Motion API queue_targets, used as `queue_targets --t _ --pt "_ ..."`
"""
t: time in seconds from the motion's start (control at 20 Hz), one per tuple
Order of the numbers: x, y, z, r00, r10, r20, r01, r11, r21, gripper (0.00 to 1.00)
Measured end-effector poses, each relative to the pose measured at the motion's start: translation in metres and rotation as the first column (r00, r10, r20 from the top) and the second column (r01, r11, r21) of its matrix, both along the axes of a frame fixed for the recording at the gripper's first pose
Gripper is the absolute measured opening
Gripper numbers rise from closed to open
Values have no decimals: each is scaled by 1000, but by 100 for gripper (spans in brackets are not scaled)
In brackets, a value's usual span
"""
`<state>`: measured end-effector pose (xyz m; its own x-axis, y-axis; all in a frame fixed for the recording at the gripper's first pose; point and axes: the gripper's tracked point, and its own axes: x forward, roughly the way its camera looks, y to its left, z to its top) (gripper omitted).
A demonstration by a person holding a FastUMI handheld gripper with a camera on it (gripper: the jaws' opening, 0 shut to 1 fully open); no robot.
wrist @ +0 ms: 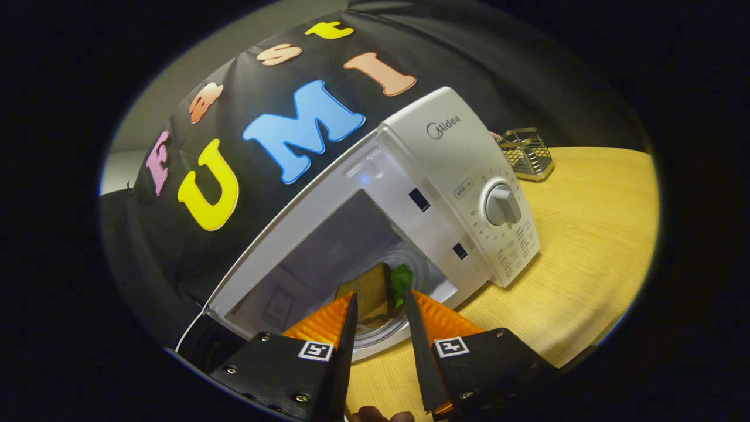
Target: Open the microwave, put the food inside, and close the microwave door.
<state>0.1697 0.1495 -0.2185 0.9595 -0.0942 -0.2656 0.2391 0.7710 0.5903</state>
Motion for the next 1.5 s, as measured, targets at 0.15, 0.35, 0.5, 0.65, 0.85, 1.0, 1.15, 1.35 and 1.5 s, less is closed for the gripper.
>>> queue_targets --t 0.15,0.35,0.5,0.65,0.85,1.0,1.15,1.35,1.5 --pt "-26 0 11 999 50 20 -48 993 -104 48" --pt "-68 10 22 989 150 16 -142 960 -240 48" --pt "-101 6 31 987 158 18 -140 921 -363 48" --pt "-130 7 39 986 163 43 -128 888 -441 25" --pt "-168 20 51 975 211 65 -143 827 -544 16" --pt "-196 36 58 962 259 87 -169 815 -554 7" --pt "-217 54 68 948 294 121 -179 808 -561 2" --pt "-242 93 77 918 373 136 -250 809 -531 3" --pt "-257 133 83 880 451 146 -316 788 -528 3"
